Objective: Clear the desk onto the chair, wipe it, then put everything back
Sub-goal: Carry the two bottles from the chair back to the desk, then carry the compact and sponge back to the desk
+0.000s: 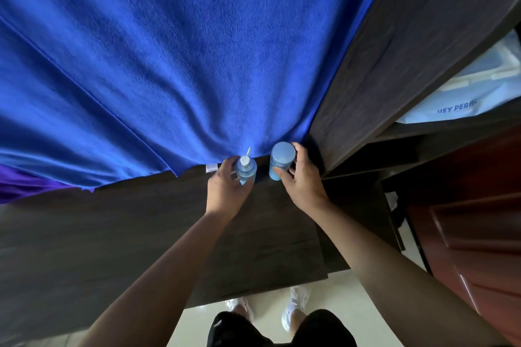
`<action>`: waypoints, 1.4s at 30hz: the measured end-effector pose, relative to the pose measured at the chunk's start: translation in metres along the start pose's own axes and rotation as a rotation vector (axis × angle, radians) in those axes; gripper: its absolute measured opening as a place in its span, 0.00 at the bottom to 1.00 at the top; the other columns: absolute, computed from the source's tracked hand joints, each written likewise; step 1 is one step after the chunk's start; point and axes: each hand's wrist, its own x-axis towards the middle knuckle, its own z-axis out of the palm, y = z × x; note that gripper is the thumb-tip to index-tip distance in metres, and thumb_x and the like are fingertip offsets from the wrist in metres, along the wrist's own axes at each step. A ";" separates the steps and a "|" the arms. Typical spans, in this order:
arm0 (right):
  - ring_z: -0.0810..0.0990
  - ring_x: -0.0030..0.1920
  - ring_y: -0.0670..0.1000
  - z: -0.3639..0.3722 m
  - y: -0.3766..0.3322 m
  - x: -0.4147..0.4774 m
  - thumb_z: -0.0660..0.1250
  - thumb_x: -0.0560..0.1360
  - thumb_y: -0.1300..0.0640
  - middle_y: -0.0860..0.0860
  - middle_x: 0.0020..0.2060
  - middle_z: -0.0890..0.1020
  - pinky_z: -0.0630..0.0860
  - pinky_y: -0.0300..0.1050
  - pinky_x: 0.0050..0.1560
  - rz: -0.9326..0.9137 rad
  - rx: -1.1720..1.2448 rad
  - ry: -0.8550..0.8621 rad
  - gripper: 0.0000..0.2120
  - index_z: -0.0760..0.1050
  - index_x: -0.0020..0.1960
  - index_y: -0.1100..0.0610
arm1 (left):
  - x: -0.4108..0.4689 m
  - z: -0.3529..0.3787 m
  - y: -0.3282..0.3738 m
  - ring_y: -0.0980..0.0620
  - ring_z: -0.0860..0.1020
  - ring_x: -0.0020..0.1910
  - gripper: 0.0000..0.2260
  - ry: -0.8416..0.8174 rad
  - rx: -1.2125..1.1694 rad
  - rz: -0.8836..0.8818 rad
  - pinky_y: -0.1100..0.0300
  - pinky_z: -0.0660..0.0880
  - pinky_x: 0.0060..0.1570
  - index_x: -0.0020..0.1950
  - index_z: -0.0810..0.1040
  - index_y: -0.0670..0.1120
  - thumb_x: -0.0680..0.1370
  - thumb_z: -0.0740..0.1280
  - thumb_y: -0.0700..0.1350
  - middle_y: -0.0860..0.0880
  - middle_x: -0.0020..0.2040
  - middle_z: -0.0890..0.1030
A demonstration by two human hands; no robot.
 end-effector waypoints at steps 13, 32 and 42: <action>0.62 0.77 0.56 -0.016 -0.019 -0.015 0.71 0.77 0.54 0.58 0.77 0.63 0.60 0.48 0.75 0.048 -0.185 -0.049 0.39 0.53 0.80 0.60 | -0.020 -0.028 0.021 0.46 0.60 0.77 0.36 0.006 0.335 0.165 0.51 0.61 0.73 0.79 0.59 0.47 0.76 0.71 0.51 0.48 0.79 0.61; 0.45 0.81 0.60 -0.089 0.039 -0.325 0.51 0.82 0.35 0.56 0.82 0.47 0.50 0.63 0.78 0.408 -0.832 0.692 0.32 0.55 0.81 0.49 | -0.146 0.034 0.085 0.42 0.47 0.80 0.31 -0.343 0.543 1.079 0.34 0.51 0.74 0.80 0.57 0.47 0.81 0.52 0.62 0.44 0.82 0.50; 0.44 0.81 0.61 -0.180 0.043 -0.638 0.53 0.81 0.35 0.58 0.81 0.47 0.50 0.66 0.77 0.849 -0.842 1.239 0.35 0.54 0.82 0.52 | -0.436 0.143 0.188 0.39 0.49 0.80 0.32 -0.539 0.337 1.674 0.32 0.51 0.73 0.81 0.55 0.48 0.80 0.56 0.60 0.42 0.81 0.51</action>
